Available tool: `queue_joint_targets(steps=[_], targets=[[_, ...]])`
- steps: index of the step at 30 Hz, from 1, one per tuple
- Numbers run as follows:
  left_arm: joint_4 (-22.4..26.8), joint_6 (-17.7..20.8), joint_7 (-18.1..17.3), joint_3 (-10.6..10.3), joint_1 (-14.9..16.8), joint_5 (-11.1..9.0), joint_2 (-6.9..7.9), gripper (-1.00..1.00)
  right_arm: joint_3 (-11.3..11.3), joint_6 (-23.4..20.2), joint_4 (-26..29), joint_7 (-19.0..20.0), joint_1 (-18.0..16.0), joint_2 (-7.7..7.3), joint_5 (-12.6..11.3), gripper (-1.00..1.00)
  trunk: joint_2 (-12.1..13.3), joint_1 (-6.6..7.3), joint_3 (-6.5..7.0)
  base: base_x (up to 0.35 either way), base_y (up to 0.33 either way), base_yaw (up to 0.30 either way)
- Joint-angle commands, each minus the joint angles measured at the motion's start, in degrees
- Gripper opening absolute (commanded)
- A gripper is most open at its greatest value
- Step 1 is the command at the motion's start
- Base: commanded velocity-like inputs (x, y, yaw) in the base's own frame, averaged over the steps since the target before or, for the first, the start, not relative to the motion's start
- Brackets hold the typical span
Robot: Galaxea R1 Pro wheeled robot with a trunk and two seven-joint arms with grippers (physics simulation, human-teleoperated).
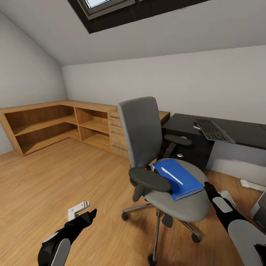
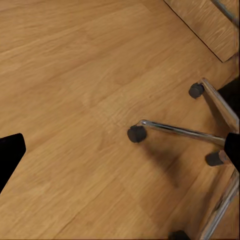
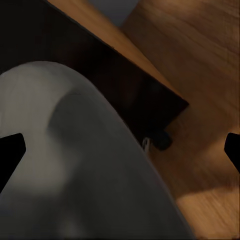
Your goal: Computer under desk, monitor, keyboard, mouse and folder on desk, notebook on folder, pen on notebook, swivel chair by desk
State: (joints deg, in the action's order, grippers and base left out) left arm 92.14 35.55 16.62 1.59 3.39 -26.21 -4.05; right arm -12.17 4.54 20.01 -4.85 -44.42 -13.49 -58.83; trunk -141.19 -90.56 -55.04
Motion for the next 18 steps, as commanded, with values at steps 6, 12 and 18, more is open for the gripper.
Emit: queue_joint_targets(steps=[6,12,18], targets=[[0.56,0.05,0.52,-1.02,0.04,-0.47,-0.52,1.00,-0.02,0.06,0.02,-0.11,0.04,1.75,-0.52,1.00,-0.01,0.00,-0.07,0.000,0.000,0.000],[0.58,0.05,0.52,-1.06,0.04,-0.51,-0.50,1.00,-0.02,0.03,0.49,-0.16,0.04,3.52,0.13,1.00,-0.01,0.00,-0.07,0.000,0.000,0.000],[0.58,0.11,0.52,-1.06,0.04,-0.51,-0.49,1.00,-0.04,0.03,0.95,-0.16,0.04,4.49,0.81,1.00,-0.01,0.00,-0.07,0.000,0.000,0.018]])
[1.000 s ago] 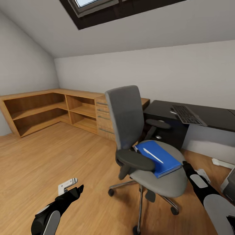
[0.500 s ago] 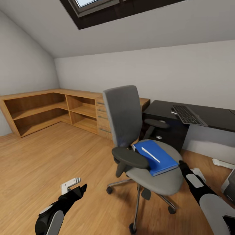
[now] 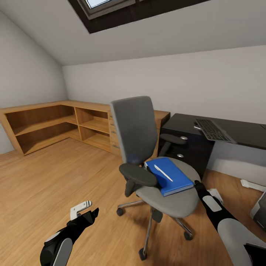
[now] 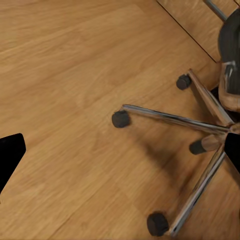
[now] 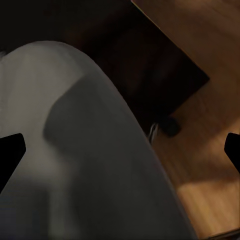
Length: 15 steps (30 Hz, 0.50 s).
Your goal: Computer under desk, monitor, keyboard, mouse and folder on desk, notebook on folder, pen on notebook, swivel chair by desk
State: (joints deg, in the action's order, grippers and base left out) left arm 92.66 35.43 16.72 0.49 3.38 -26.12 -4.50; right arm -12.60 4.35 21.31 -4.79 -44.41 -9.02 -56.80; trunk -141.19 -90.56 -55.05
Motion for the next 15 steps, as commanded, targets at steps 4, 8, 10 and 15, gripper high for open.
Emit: queue_joint_targets(steps=[4,8,10,15], targets=[[0.05,0.18,0.43,0.04,0.05,-0.59,-0.07,1.00,0.02,0.31,-0.25,-0.15,0.02,0.05,0.30,1.00,-0.01,0.00,-0.06,0.000,0.000,0.187],[0.05,0.22,0.44,0.04,0.05,-0.60,-0.07,1.00,0.38,0.38,-1.69,-0.13,0.02,0.06,-3.24,1.00,-0.01,0.00,-0.06,0.000,0.000,0.262],[0.01,0.24,0.47,0.04,0.05,-0.60,-0.07,1.00,0.43,0.39,-1.71,-0.13,0.02,0.06,-3.23,1.00,-0.01,0.00,-0.06,0.000,0.000,0.273],[-0.02,0.23,0.51,0.04,0.05,-0.53,-0.07,1.00,0.47,0.39,-1.71,-0.13,0.02,0.06,-3.23,1.00,-0.01,0.00,-0.06,0.000,0.000,0.276]])
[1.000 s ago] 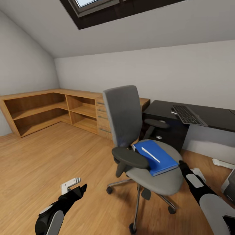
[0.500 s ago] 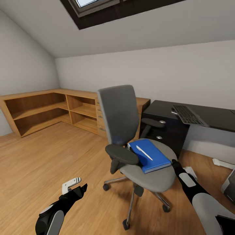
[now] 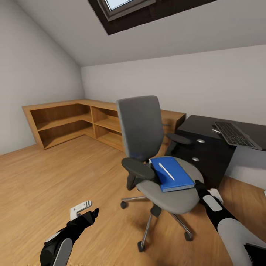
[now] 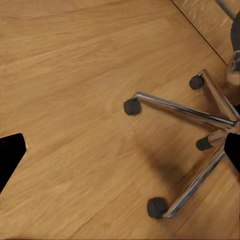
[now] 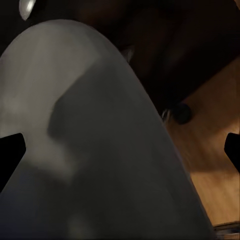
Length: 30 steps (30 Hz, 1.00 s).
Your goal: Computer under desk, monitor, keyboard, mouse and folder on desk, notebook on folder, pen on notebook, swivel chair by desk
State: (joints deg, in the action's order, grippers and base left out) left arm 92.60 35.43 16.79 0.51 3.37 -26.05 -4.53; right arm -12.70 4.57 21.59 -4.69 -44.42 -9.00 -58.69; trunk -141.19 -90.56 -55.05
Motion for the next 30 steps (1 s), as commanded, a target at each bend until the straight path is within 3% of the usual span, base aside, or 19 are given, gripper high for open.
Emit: queue_joint_targets(steps=[1,10,30], targets=[[0.04,0.23,0.43,-0.01,0.06,-0.59,-0.04,1.00,0.57,0.17,-1.99,-0.24,0.03,0.04,-1.34,1.00,-0.01,0.00,-0.06,0.000,0.000,0.276],[-0.04,0.23,0.44,-2.00,0.06,-0.58,0.05,1.00,0.49,0.12,-1.91,-0.24,0.03,0.03,-1.35,1.00,-0.01,0.00,-0.14,0.000,0.000,0.232],[-0.31,0.17,0.43,-2.00,0.06,-0.58,0.14,1.00,0.48,0.17,-1.98,-0.24,0.03,0.03,-1.34,1.00,-0.01,0.00,-0.15,0.117,0.000,0.008]])
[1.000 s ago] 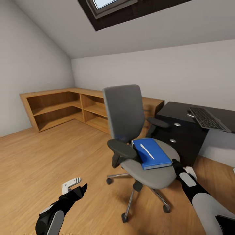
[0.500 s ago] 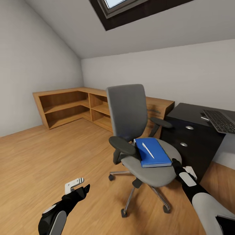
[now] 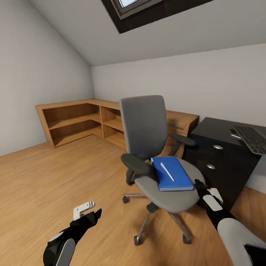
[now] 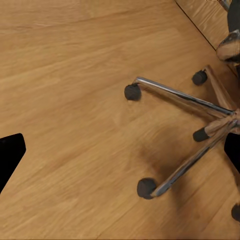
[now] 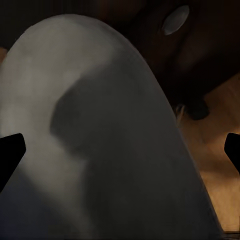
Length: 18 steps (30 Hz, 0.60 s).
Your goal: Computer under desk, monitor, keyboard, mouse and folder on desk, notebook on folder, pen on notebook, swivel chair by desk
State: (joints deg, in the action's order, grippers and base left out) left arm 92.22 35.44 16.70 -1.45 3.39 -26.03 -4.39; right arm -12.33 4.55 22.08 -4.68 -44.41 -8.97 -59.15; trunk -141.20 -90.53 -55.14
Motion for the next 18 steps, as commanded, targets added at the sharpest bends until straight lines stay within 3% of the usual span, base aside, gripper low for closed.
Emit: queue_joint_targets(steps=[1,12,18], targets=[[0.07,0.18,0.53,-0.04,0.04,-0.60,0.00,1.00,0.11,0.20,-2.45,-0.25,0.02,0.01,-0.88,1.00,0.00,-0.03,-0.07,0.211,0.000,0.000],[0.07,0.24,0.62,0.06,0.04,-0.52,0.08,1.00,0.17,0.25,-2.47,-0.25,0.02,0.01,-0.88,1.00,0.00,-0.03,-0.07,0.029,0.000,0.007],[0.07,0.24,0.62,0.04,0.04,-0.52,0.09,1.00,0.18,0.29,-2.46,-0.25,0.02,0.01,-0.82,1.00,0.00,-0.03,-0.07,0.001,0.000,0.123]])
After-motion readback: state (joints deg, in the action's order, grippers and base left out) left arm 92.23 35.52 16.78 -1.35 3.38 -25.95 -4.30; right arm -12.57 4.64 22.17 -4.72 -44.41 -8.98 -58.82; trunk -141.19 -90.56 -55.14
